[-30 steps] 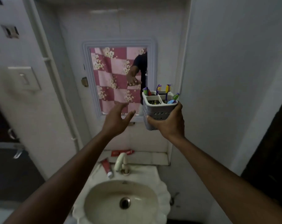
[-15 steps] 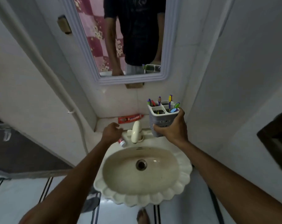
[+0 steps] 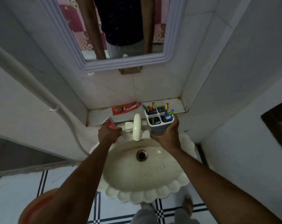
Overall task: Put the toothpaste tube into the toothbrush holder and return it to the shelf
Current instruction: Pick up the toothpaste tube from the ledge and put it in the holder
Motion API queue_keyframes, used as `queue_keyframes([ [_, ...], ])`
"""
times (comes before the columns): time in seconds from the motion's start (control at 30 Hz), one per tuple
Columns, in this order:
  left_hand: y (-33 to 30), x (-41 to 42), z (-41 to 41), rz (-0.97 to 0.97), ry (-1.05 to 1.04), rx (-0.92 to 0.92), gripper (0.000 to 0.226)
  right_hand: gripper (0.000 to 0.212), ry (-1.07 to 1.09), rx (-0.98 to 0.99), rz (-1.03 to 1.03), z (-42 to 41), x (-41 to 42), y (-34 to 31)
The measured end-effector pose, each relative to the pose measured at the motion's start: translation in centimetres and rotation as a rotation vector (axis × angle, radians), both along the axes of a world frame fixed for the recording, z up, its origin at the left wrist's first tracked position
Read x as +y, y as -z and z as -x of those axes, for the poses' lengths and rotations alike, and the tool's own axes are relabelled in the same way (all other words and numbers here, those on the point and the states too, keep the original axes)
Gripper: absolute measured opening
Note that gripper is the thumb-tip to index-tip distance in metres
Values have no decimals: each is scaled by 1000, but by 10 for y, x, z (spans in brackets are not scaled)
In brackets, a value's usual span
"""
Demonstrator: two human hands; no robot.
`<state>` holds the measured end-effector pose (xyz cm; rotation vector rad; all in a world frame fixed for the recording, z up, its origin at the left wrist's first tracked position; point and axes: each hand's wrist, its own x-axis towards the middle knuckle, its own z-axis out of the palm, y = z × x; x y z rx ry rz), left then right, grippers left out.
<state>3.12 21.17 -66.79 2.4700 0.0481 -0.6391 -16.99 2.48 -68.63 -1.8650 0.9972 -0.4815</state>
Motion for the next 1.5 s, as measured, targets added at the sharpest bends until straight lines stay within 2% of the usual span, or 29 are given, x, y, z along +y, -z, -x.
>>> queue_keyframes([
  [0.1, -1, 6, 0, 77, -78, -2, 40, 139, -3, 26, 9, 4, 1, 7],
  [0.2, -18, 8, 1, 321, -207, 12, 42, 142, 0, 45, 1, 9, 3, 8],
  [0.33, -74, -14, 0, 687, -249, -83, 13, 147, 0, 42, -87, 13, 6, 2],
  [0.47, -126, -56, 8, 839, -83, -120, 35, 143, -23, 55, -105, 18, 5, -3],
  [0.53, -141, -79, 21, 814, 62, -168, 38, 141, -50, 71, -91, 21, 2, -6],
  [0.67, -145, -120, 50, 620, 345, -370, 32, 145, -73, 100, -80, 25, -3, -12],
  [0.73, -138, -135, 63, 567, 422, -395, 27, 147, -86, 102, -96, 28, -6, -14],
  [0.8, -129, -145, 71, 534, 475, -390, 31, 145, -104, 104, -115, 29, -8, -16],
  [1.0, -113, -153, 72, 422, 520, -380, 31, 138, -131, 110, -112, 29, -16, -18],
  [1.3, -102, -145, 47, 513, 513, -353, 33, 138, -91, 109, -92, 29, -16, -15],
  [1.5, -85, -151, 45, 506, 616, -323, 37, 129, -95, 120, -73, 24, -15, -18],
])
